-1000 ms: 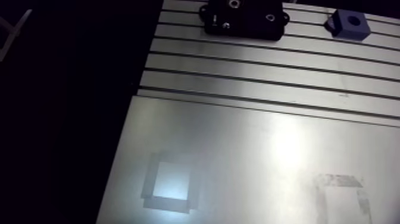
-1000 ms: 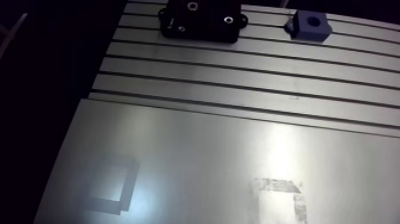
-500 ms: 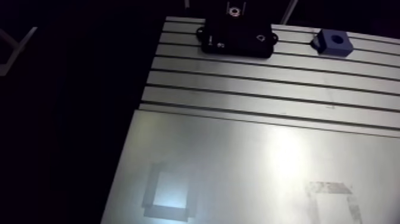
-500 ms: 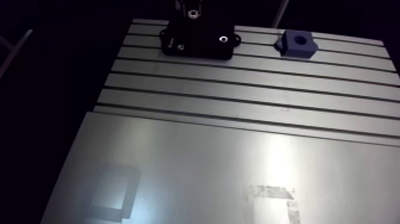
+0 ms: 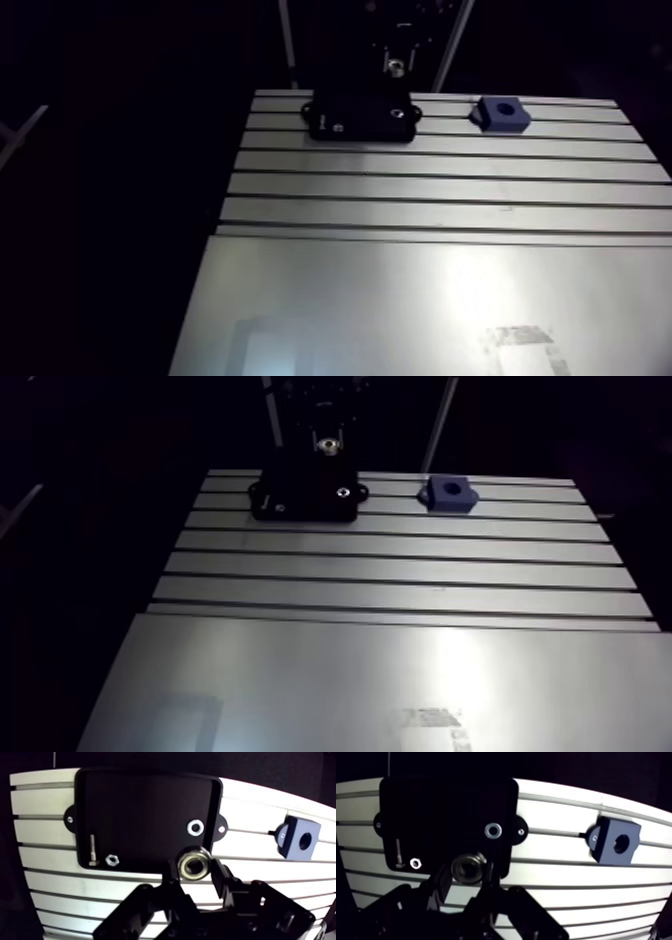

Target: Pick up the bearing and press it into the housing until flush.

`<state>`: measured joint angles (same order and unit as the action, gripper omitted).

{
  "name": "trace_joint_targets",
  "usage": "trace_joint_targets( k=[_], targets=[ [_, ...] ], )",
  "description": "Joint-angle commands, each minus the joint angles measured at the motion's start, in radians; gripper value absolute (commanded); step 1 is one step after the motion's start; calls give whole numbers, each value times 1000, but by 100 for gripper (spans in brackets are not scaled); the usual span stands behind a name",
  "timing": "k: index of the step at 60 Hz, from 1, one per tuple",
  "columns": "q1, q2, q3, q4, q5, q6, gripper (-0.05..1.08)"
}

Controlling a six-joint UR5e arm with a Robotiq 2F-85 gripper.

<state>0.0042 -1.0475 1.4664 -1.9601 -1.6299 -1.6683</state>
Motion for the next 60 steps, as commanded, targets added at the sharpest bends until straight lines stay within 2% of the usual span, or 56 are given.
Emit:
trace_joint_targets(
  k=[1, 12, 20, 42, 60],
  targets=[
    [-91, -55, 48, 19, -12, -116, 70],
    [-171, -73, 59, 25, -12, -170, 71],
    [-205, -74, 63, 29, -11, -199, 71],
    [-287, -62, 62, 20, -6, -222, 72],
    [-314, -40, 49, 13, -8, -239, 72]
  ],
)
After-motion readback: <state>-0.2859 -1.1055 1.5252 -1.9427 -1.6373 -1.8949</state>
